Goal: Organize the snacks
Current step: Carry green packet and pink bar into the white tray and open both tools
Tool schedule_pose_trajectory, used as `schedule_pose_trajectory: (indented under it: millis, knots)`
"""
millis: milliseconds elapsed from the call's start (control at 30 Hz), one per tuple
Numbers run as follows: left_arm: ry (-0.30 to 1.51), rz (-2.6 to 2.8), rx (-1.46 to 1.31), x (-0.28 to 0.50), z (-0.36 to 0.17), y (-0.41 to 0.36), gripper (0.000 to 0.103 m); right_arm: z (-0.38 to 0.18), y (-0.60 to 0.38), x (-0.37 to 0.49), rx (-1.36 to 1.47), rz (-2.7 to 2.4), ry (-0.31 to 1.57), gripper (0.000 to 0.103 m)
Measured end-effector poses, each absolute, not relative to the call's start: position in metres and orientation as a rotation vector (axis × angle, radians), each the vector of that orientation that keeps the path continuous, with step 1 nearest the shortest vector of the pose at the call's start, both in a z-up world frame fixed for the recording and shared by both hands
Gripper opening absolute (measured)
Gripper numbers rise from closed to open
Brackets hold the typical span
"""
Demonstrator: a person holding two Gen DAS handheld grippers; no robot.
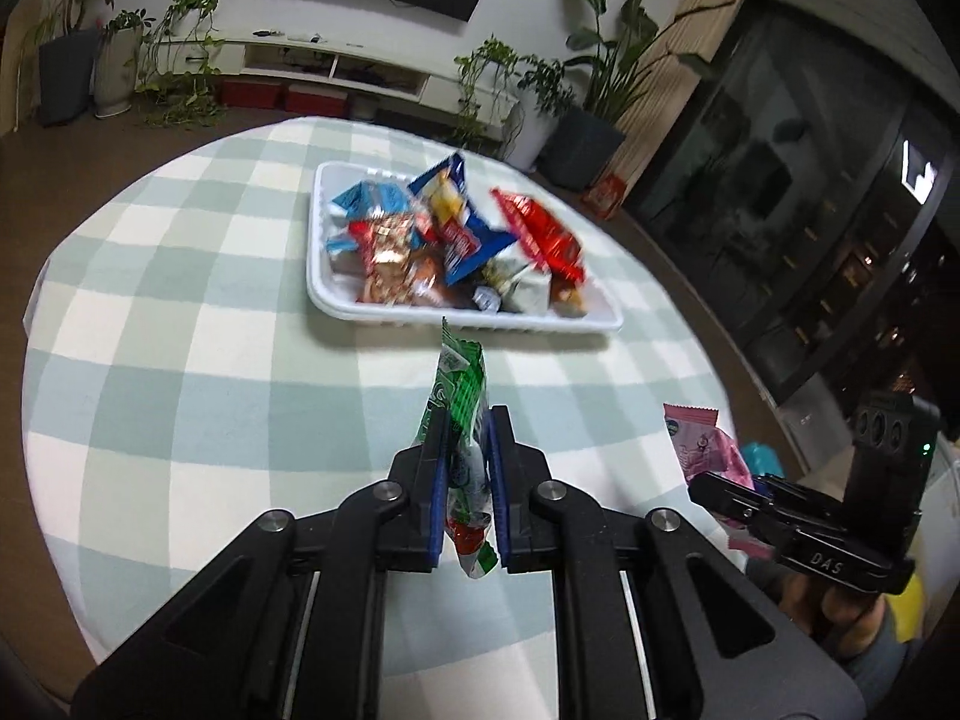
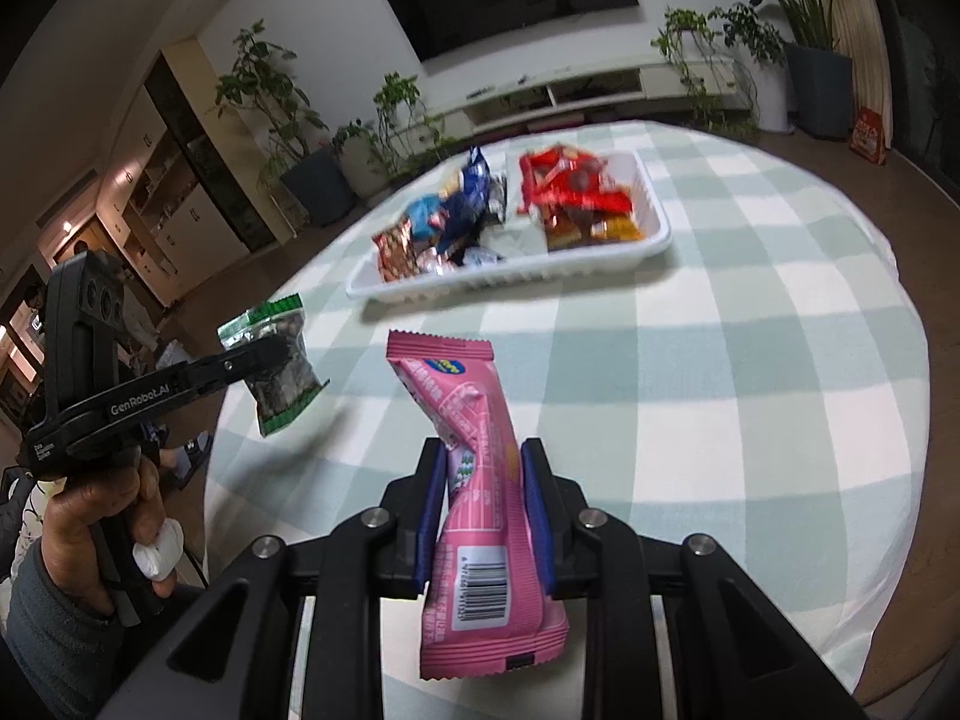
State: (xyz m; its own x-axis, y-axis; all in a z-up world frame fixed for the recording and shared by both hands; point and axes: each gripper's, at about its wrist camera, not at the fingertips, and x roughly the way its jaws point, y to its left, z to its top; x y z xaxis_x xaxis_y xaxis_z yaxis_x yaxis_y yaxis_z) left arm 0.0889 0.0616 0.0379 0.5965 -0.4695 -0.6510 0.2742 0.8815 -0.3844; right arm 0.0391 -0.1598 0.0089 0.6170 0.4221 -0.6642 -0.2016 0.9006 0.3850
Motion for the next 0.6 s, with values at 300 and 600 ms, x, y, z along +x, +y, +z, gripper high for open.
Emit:
schedule_pose_trajectory:
  millis: [300, 600]
  knots:
    - [0.754, -0.518, -0.332, 0.125, 0.092, 0.055, 0.010, 0.054, -0.172, 0.080, 0.314, 0.362, 0.731, 0.027]
    - [0.800, -0.511, -0.389, 0.214, 0.113, 0.041, 0.010, 0.088, -0.155, 0.189, 0.258, 0.344, 0.706, 0.027]
